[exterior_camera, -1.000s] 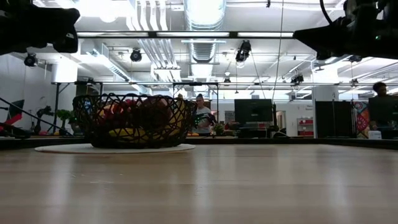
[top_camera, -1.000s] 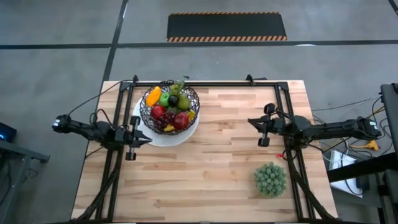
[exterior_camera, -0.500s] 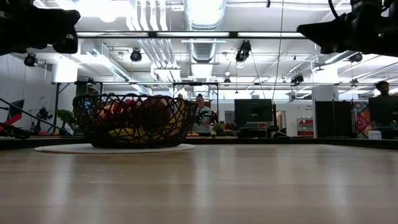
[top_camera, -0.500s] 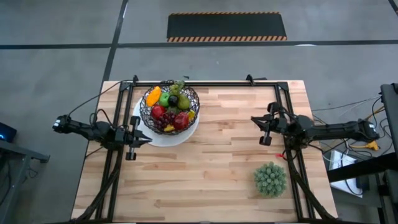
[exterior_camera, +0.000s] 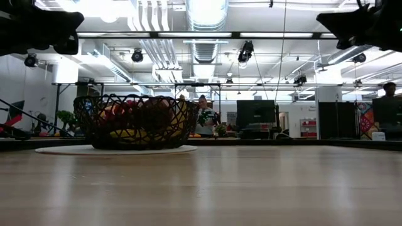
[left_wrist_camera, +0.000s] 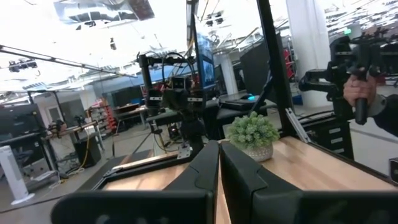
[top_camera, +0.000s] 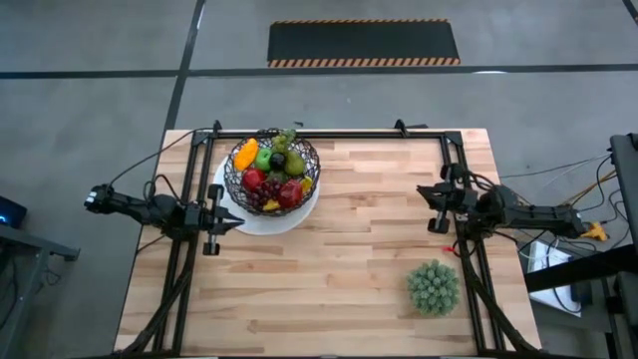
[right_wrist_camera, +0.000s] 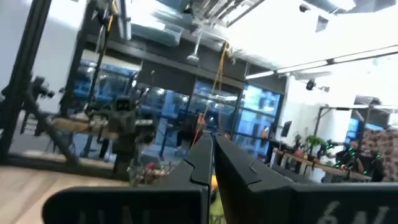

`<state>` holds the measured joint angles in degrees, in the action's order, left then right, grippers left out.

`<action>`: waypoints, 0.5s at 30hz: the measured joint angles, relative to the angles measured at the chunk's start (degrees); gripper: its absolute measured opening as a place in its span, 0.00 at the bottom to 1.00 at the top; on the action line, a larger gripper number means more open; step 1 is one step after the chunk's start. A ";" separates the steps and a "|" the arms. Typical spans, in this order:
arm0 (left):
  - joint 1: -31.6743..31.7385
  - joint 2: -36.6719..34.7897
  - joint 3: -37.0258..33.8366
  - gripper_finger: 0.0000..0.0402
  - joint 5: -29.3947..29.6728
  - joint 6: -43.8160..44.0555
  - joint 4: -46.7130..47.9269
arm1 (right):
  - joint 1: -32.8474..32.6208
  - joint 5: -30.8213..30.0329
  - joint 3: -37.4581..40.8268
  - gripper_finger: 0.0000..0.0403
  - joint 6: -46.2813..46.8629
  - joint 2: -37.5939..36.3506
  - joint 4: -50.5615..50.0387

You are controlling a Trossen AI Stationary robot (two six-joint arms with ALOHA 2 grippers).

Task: Build produce basket
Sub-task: Return to home Position

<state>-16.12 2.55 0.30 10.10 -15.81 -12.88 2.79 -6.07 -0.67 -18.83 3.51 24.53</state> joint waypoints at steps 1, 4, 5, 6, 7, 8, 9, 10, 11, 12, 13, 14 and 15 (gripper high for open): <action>0.00 0.00 0.00 0.00 0.19 0.00 -0.02 | 0.00 0.50 0.00 0.02 0.02 -0.64 -0.62; -0.02 0.36 -0.02 0.00 0.27 0.06 -0.01 | -0.01 2.22 -0.02 0.02 -0.27 -2.05 -2.12; -0.02 0.50 -0.02 0.00 0.28 0.07 0.03 | 0.00 2.60 -0.02 0.02 -0.51 -2.24 -2.17; -0.02 0.67 -0.02 0.00 0.29 0.07 0.04 | 0.00 2.61 -0.02 0.02 -0.72 -2.33 -2.19; -0.02 0.79 -0.02 0.00 0.27 0.09 0.05 | 0.00 2.38 -0.02 0.02 -0.76 -2.33 -2.36; -0.02 0.85 -0.02 0.00 0.28 0.11 0.13 | 0.00 1.81 -0.02 0.02 -0.37 -2.32 -2.30; -0.02 0.99 -0.02 0.00 0.27 0.11 0.09 | 0.00 1.55 0.00 0.02 0.92 -2.32 -2.33; 0.00 1.10 -0.02 0.00 0.27 0.11 0.06 | 0.00 1.37 0.00 0.02 2.19 -2.32 -2.67; -0.02 1.09 -0.02 0.00 0.27 0.11 0.23 | 0.00 1.24 0.00 0.02 3.11 -2.32 -3.55; -0.01 1.09 -0.02 0.00 0.27 0.13 0.18 | 0.00 1.14 0.00 0.02 3.79 -2.32 -4.33; 0.00 1.11 -0.04 0.00 0.27 0.15 0.19 | 0.00 1.12 0.00 0.02 4.05 -2.23 -4.68; -0.02 1.13 -0.04 0.00 0.27 0.17 0.17 | 0.00 1.14 0.00 0.02 4.31 -2.12 -4.82; -0.02 1.14 -0.04 0.00 0.27 0.22 0.18 | 0.00 1.12 0.00 0.02 4.35 -1.89 -4.80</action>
<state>-16.14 3.68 0.25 10.37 -15.59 -12.70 2.79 -4.95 -0.67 -14.48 1.62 19.73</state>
